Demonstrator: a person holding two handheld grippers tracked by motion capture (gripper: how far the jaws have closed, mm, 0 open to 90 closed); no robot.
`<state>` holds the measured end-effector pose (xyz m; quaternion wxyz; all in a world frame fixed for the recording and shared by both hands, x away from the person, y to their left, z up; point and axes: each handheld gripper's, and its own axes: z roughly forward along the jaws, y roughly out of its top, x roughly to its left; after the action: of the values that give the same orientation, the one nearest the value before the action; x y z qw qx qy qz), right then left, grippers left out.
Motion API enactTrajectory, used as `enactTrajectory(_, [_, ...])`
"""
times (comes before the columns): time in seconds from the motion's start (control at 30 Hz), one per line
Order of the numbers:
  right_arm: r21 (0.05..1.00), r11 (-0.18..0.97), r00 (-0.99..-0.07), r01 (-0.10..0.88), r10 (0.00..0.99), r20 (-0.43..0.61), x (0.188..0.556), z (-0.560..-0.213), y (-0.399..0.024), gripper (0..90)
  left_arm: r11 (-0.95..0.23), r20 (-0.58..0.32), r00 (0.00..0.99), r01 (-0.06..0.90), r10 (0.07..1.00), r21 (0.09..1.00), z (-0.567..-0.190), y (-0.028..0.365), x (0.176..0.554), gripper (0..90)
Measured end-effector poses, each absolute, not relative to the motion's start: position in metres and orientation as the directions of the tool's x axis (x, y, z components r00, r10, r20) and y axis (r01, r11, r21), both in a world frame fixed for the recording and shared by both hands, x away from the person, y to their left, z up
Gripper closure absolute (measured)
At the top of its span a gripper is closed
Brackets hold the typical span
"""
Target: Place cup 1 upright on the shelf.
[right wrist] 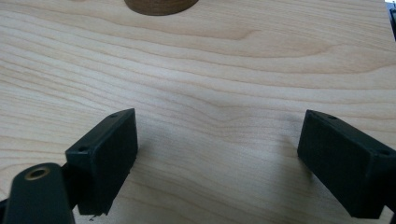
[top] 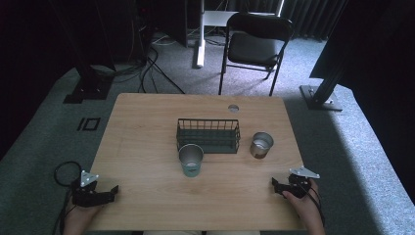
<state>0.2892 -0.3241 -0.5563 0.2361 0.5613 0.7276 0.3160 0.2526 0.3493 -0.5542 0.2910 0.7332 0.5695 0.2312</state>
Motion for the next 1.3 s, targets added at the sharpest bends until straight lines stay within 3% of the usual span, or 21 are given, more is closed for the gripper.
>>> enactTrajectory(0.8, [0.724,0.170,-0.258,0.668,0.966,0.011,0.289,-0.556,-0.324,11.7,-0.211,0.010,0.282,0.691,0.959,0.691,-0.554,0.350,0.249,1.9])
enactTrajectory(1.3, [0.724,0.171,-0.259,0.668,0.966,0.010,0.289,-0.556,-0.324,11.7,-0.295,0.009,0.407,0.647,0.913,0.704,-0.548,0.339,0.249,2.1])
